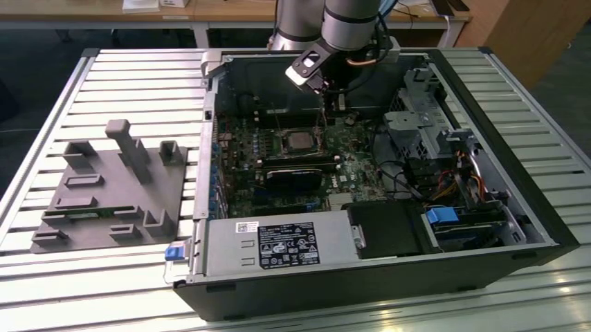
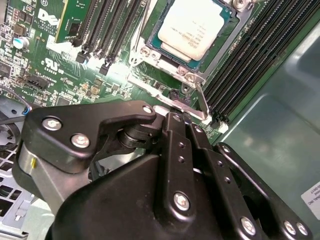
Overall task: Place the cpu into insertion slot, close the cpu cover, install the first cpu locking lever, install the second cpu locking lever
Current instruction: 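Close the cpu cover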
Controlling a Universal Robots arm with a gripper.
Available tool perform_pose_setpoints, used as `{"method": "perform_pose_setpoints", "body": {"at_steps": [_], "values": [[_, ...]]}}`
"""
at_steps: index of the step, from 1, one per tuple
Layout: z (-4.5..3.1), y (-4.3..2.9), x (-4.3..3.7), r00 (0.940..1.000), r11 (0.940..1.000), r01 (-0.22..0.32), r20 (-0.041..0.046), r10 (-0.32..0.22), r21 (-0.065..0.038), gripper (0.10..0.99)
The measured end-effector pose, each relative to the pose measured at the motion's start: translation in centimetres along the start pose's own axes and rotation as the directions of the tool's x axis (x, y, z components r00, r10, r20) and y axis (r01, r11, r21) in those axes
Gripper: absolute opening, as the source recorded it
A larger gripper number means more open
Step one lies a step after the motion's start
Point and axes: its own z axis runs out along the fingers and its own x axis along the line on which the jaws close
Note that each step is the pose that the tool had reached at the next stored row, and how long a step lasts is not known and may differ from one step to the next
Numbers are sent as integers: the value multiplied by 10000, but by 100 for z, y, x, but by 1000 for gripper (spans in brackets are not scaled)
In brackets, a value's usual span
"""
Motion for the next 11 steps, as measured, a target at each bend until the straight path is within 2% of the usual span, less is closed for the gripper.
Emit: {"method": "perform_pose_setpoints", "body": {"at_steps": [11], "values": [[0, -39, -1, 10000, 10000, 0, 0, 0, 0, 106]]}}
